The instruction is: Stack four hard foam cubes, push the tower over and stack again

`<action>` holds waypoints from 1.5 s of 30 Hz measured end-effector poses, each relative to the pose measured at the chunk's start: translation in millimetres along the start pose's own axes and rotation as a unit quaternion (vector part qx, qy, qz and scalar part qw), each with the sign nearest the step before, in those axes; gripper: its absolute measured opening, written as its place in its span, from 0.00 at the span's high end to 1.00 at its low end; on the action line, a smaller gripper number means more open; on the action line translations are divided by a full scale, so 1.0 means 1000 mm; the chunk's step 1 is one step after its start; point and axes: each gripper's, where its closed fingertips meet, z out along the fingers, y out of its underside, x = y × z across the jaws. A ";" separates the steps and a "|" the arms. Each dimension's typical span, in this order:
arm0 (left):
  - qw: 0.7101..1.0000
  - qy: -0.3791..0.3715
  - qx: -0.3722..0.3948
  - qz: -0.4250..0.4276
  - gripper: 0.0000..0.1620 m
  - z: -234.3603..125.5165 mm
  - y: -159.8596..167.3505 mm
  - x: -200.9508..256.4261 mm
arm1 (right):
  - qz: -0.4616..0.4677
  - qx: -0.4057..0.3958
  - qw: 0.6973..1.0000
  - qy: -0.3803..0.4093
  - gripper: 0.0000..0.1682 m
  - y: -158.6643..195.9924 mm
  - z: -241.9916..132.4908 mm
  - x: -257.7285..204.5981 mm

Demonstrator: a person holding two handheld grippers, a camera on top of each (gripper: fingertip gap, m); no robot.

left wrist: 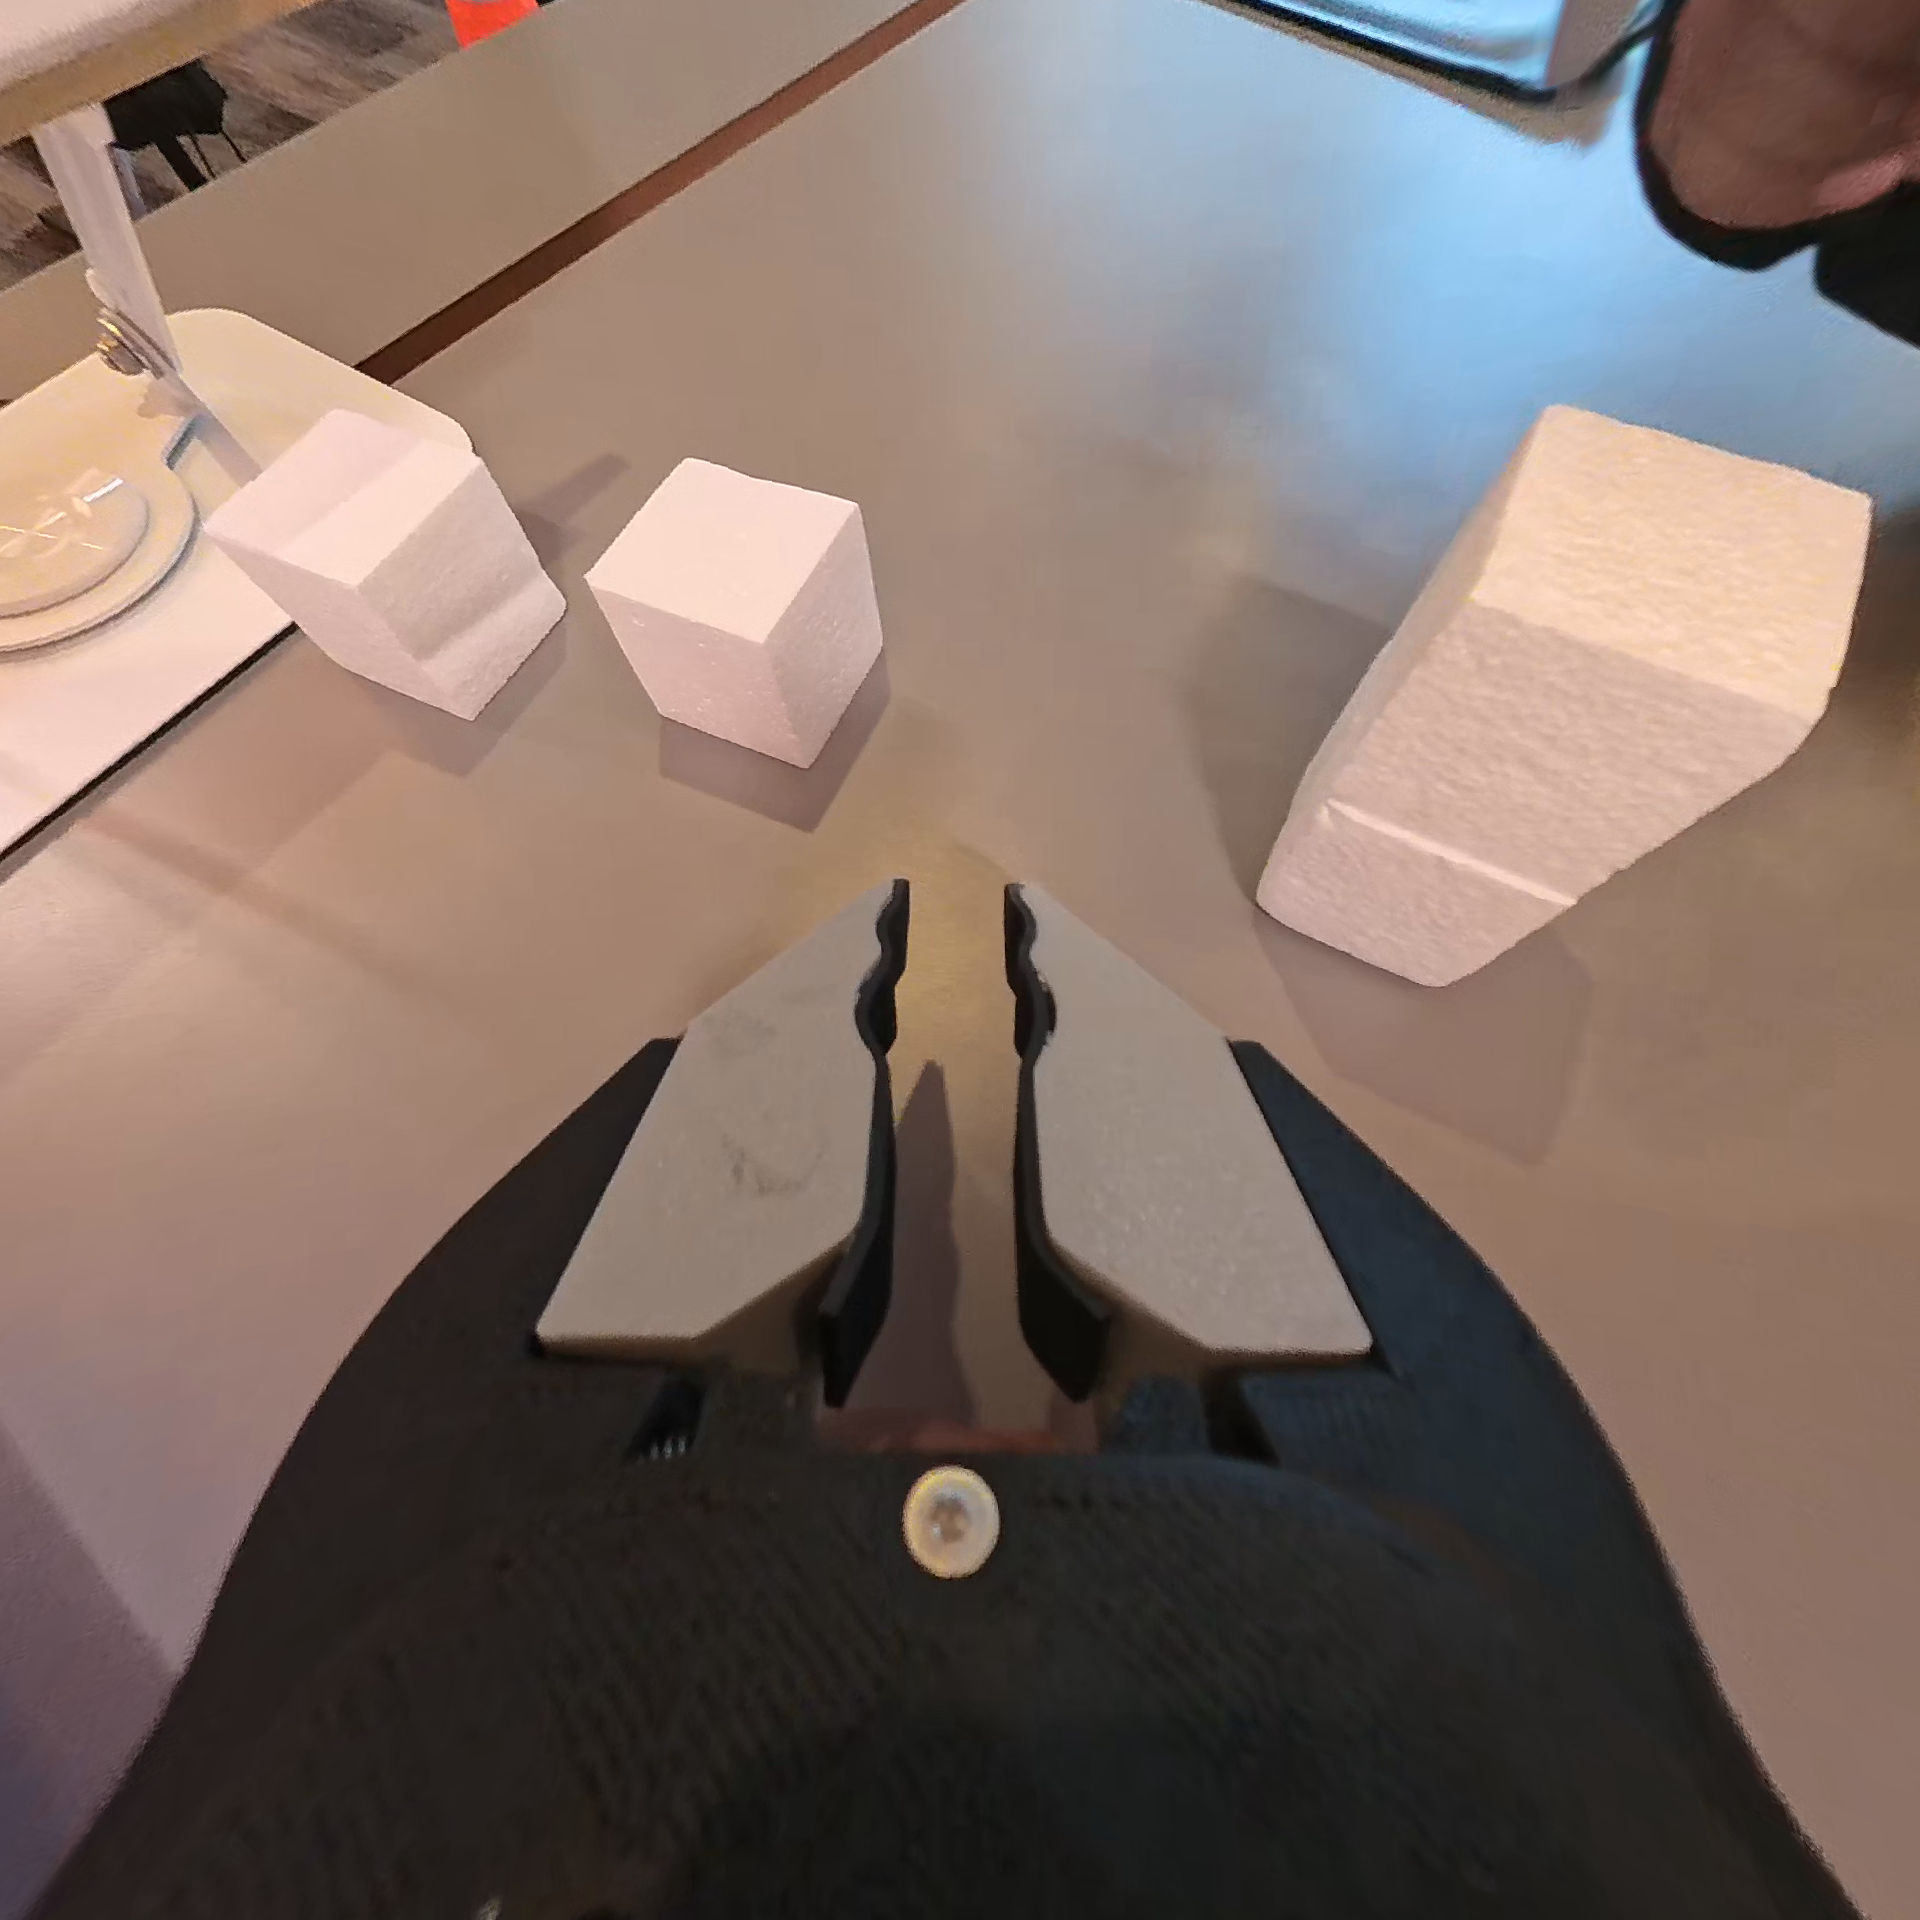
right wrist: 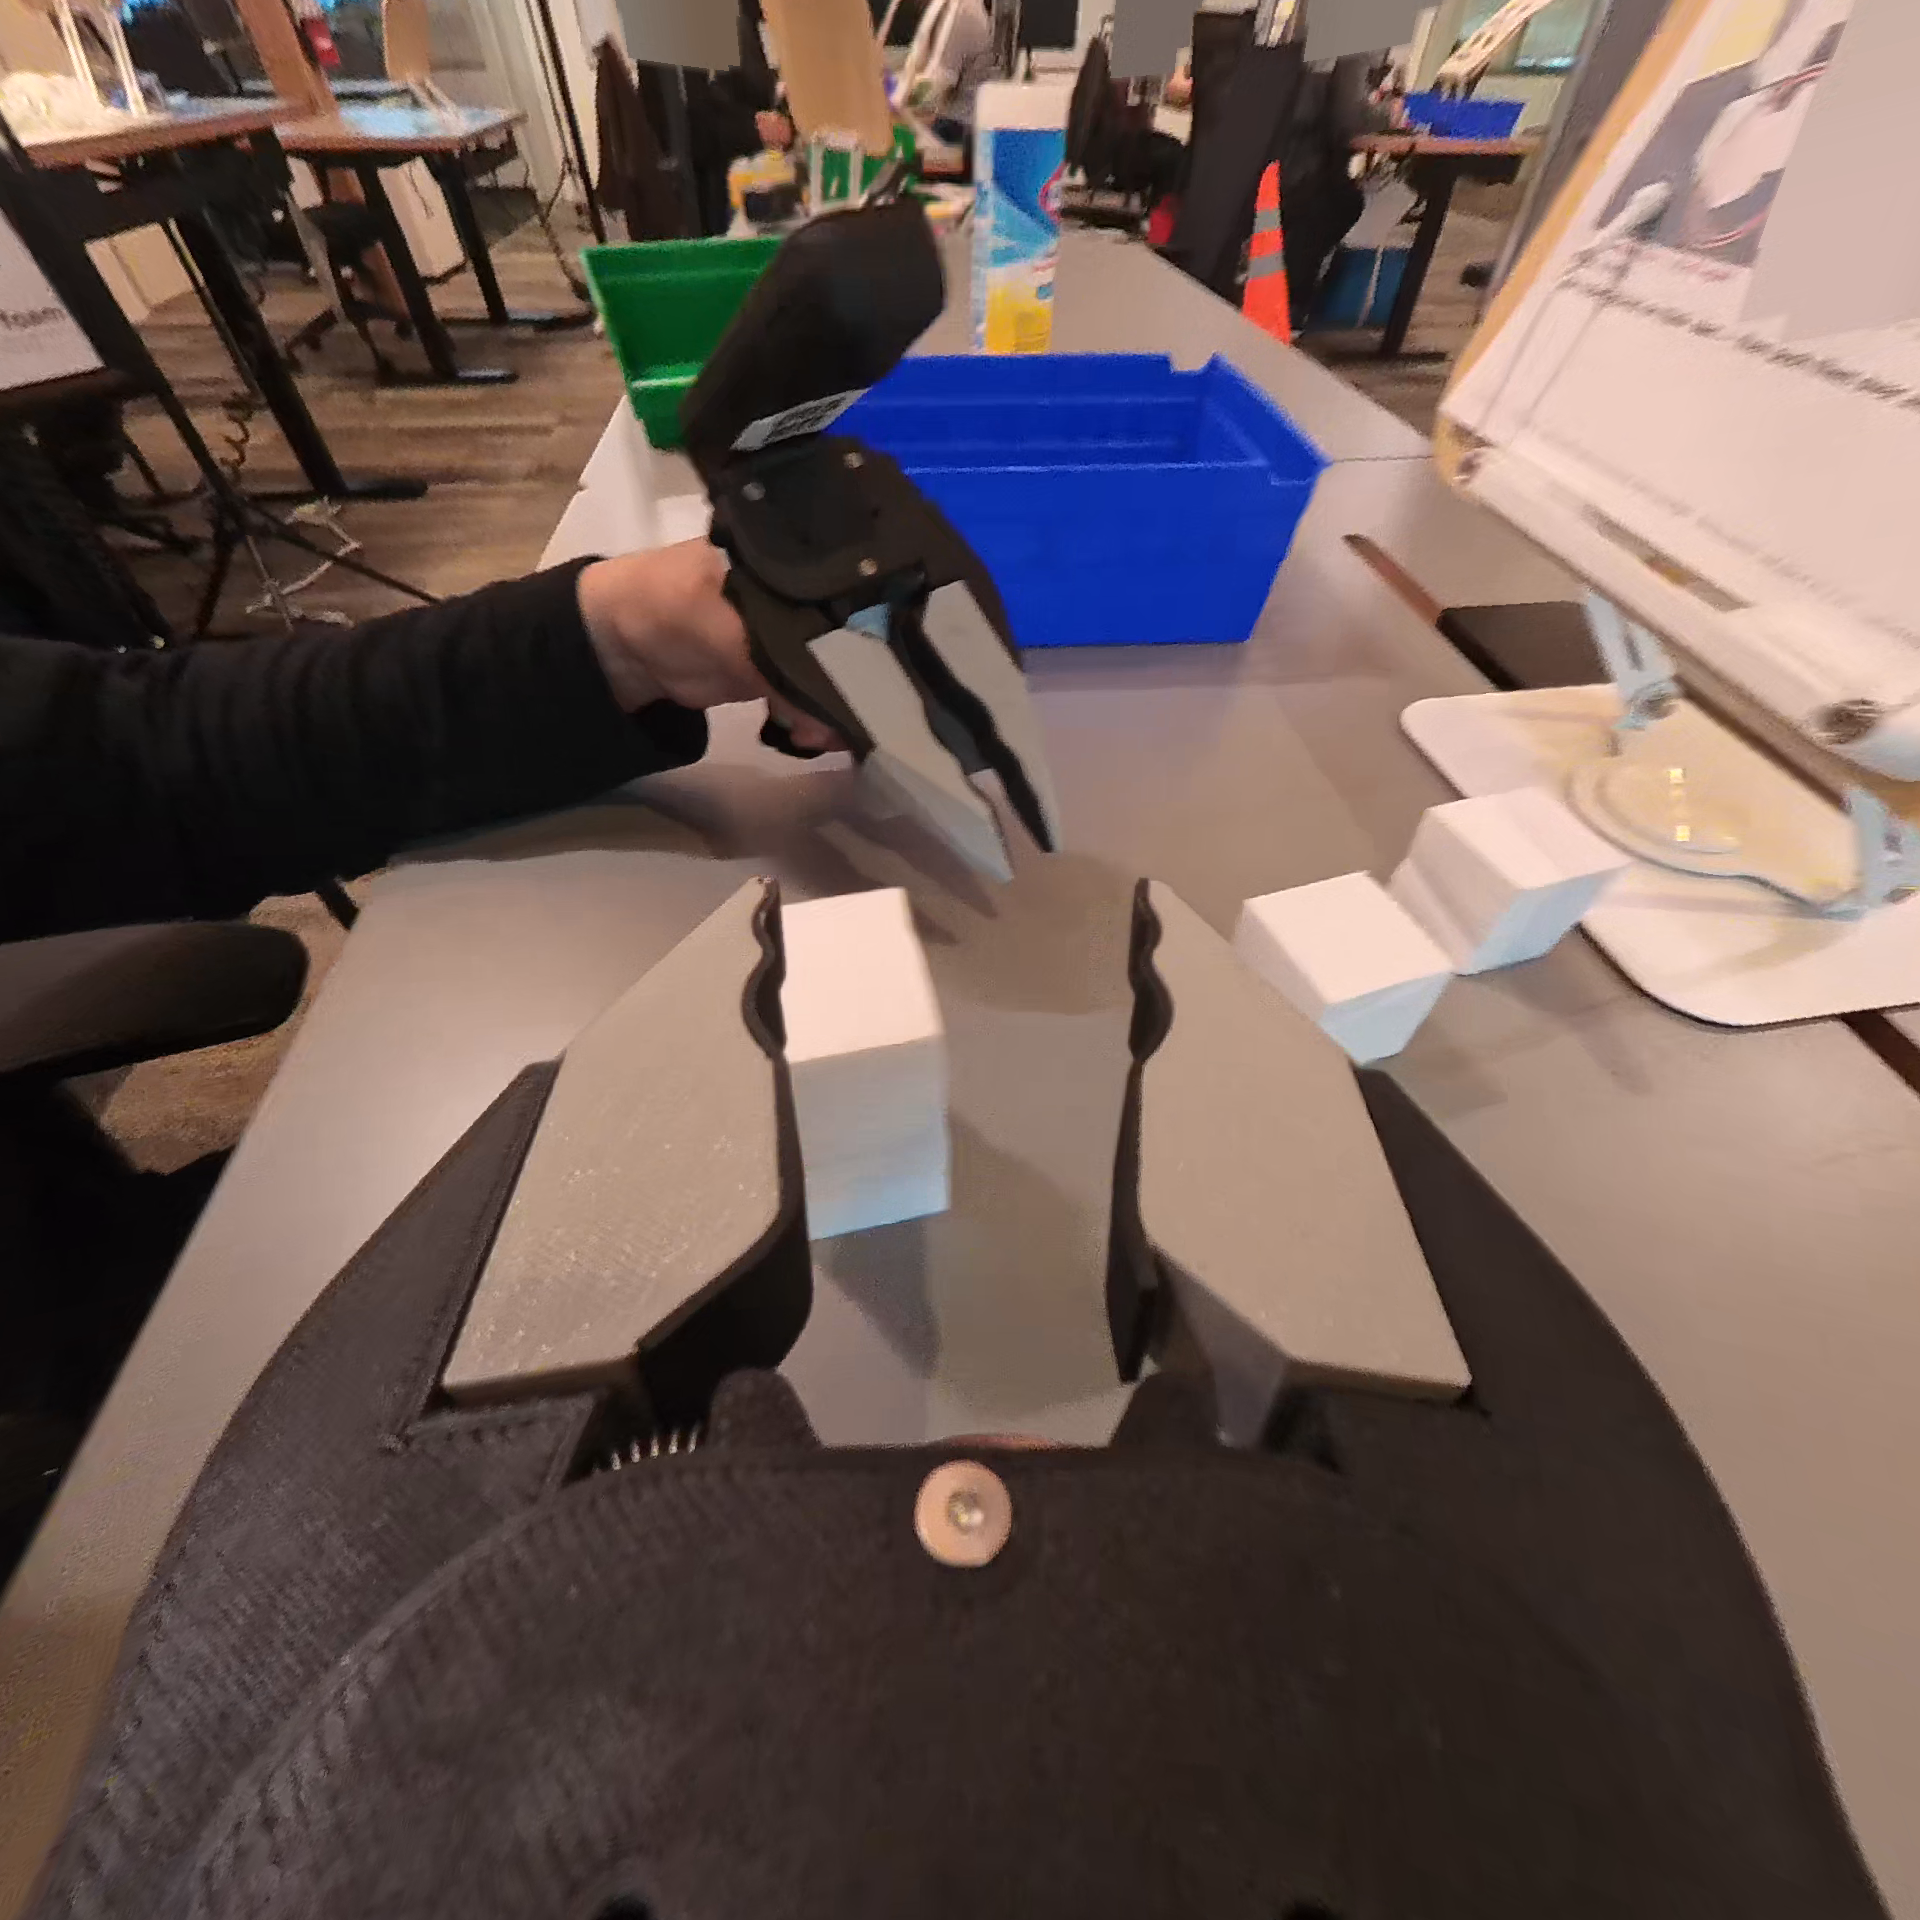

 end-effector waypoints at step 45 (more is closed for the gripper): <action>0.998 -0.017 -0.029 -0.044 0.88 0.008 0.018 -0.016 | -0.022 -0.111 0.993 -0.035 0.66 -0.009 0.019 -0.019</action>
